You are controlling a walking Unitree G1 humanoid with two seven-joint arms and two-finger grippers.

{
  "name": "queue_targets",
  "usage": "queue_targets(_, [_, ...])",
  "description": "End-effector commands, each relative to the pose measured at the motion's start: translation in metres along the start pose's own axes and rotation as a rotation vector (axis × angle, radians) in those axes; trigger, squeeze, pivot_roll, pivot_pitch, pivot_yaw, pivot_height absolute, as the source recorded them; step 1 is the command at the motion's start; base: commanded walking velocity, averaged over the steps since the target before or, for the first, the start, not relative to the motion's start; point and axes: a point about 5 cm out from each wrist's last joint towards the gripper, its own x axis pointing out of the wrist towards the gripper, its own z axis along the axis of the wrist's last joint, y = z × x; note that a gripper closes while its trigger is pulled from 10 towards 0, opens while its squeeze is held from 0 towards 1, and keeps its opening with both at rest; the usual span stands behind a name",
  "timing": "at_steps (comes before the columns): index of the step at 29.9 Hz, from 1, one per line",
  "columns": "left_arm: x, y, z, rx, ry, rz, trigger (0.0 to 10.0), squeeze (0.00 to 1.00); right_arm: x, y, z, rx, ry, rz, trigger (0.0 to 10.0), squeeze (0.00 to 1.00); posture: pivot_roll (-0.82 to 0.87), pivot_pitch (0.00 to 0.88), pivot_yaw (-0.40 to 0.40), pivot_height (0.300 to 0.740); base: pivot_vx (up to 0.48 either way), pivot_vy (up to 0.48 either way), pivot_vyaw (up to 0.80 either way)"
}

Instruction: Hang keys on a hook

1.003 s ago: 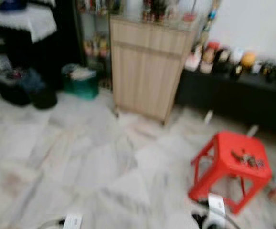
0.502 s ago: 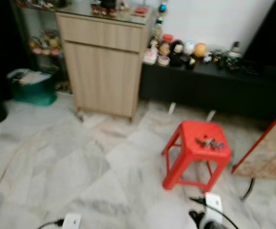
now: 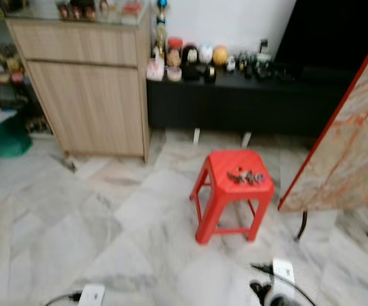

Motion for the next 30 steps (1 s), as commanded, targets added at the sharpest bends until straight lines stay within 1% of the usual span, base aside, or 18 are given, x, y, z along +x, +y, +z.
queue_targets(1, [-0.0019,0.0022,-0.0067,0.021,0.024,0.002,10.0,0.0,0.0005,0.0013,0.0035,0.013,-0.016,0.0,10.0,0.0,0.03,0.0,-0.072,0.723,0.0,-0.382,0.0])
queue_targets(7, [-0.0015,0.0009,-0.0063,0.022,0.022,0.001,10.0,0.0,0.0004,0.0003,0.0041,0.015,-0.02,-0.003,10.0,0.0,0.02,0.0,-0.068,0.723,0.0,-0.364,0.0])
queue_targets(10, [-0.0014,0.0001,-0.0064,-0.002,0.017,0.006,10.0,0.0,0.0003,-0.0003,0.0045,0.014,-0.021,-0.005,10.0,0.0,0.02,0.0,-0.067,0.723,0.0,0.0,0.0])
queue_targets(12, [-0.0014,-0.0004,-0.0044,-0.024,-0.014,0.011,10.0,0.0,0.0003,-0.0005,0.0048,0.014,-0.023,-0.005,10.0,0.0,0.02,0.0,-0.067,0.723,0.0,0.0,0.0])
queue_targets(13, [-0.0015,-0.0004,-0.003,-0.048,-0.036,0.019,10.0,0.0,0.0003,-0.0004,0.0053,0.012,-0.026,-0.005,10.0,0.0,0.01,0.0,-0.063,0.723,0.0,0.0,0.0])
queue_targets(16, [-0.0015,-0.001,-0.0003,-0.055,-0.063,0.009,10.0,0.0,0.0004,0.0,0.006,0.014,-0.03,-0.004,10.0,0.0,0.01,0.0,-0.059,0.723,0.0,0.0,0.0])
queue_targets(19, [-0.0014,-0.0005,-0.0012,-0.04,-0.047,0.012,10.0,0.0,0.0005,0.0003,0.0063,0.013,-0.033,-0.003,10.0,0.0,0.01,0.0,-0.059,0.723,0.0,0.0,0.0])
queue_targets(22, [-0.0015,-0.0006,-0.0014,-0.062,-0.052,0.009,10.0,0.0,0.0006,0.001,0.0058,0.014,-0.032,-0.003,10.0,0.0,0.01,0.0,-0.056,0.723,0.0,0.0,0.0])
queue_targets(30, [-0.0019,0.0037,-0.0001,-0.058,-0.052,0.023,10.0,0.0,0.0017,0.0061,0.0065,0.01,-0.031,0.011,10.0,0.0,0.02,0.0,-0.047,0.723,0.314,0.0,0.0])
